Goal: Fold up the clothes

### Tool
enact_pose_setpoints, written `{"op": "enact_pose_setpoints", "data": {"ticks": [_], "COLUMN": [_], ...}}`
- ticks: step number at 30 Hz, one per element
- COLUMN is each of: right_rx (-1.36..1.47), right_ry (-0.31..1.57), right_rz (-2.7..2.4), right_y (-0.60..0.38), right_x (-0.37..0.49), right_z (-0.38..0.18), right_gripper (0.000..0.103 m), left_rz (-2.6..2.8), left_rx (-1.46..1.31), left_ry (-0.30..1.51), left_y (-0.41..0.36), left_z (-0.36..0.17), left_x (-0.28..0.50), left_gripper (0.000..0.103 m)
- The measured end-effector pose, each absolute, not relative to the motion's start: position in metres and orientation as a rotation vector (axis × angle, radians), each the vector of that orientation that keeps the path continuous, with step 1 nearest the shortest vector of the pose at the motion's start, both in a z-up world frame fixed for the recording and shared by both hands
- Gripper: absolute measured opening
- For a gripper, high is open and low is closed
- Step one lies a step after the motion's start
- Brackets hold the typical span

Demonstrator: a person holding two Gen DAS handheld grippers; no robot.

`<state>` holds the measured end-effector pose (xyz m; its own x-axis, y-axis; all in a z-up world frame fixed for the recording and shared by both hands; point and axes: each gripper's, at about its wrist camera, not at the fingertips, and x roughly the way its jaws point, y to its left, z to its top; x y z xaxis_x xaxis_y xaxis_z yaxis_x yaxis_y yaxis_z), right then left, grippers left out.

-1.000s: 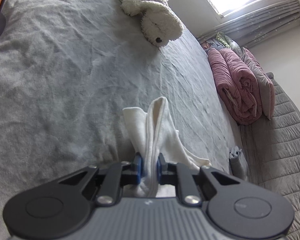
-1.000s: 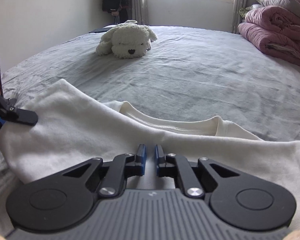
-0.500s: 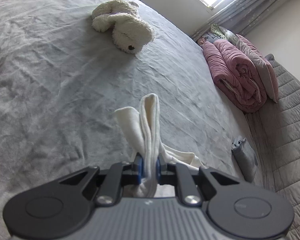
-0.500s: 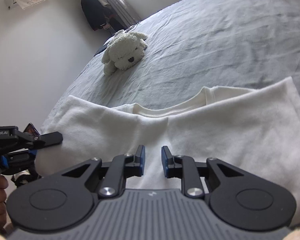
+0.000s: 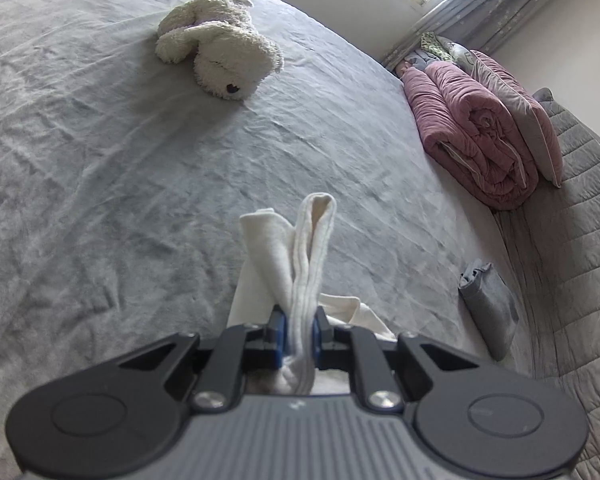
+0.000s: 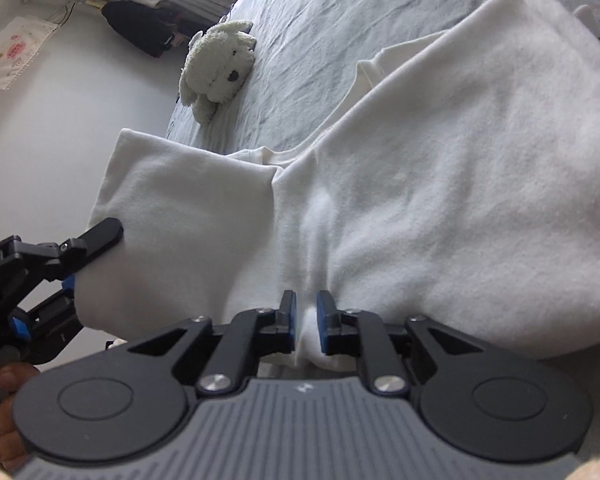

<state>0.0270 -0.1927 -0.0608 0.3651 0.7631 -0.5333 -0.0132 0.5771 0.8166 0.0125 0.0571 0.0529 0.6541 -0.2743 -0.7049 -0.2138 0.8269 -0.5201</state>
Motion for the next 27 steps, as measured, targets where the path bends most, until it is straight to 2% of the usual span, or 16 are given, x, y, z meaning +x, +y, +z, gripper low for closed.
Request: {"op": "enact_pose_setpoints", "data": {"ticks": [1, 2, 3, 8, 15, 22, 27], "right_rx": [0.849, 0.875, 0.902, 0.977, 1.222, 1.338, 1.364], "right_ry": [1.091, 1.091, 1.090, 1.076, 1.050, 1.007, 0.998], "right_rz": [0.582, 0.582, 0.580, 0.536, 0.450, 0.429, 0.414], "right_y": [-0.197, -0.202, -0.206, -0.227, -0.274, -0.296, -0.302], "right_x": [0.026, 0.026, 0.025, 0.024, 0.026, 0.028, 0.030], "right_z": [-0.059, -0.057, -0.056, -0.050, -0.055, -0.050, -0.047], "right_gripper": [0.042, 0.049, 0.051, 0.054, 0.056, 0.060, 0.061], "left_rz": [-0.040, -0.043, -0.046, -0.063, -0.144, -0.310, -0.324], "left_rx": [-0.612, -0.608, -0.602, -0.574, -0.551, -0.638, -0.576], "left_ry": [0.872, 0.873, 0.874, 0.887, 0.923, 0.963, 0.925], "left_y": [0.054, 0.050, 0.046, 0.023, -0.009, -0.018, -0.020], "left_z": [0.055, 0.057, 0.058, 0.060, 0.051, 0.034, 0.037], "left_x": [0.013, 0.013, 0.014, 0.017, 0.020, 0.021, 0.013], "left_gripper": [0.013, 0.013, 0.013, 0.013, 0.014, 0.018, 0.018]}}
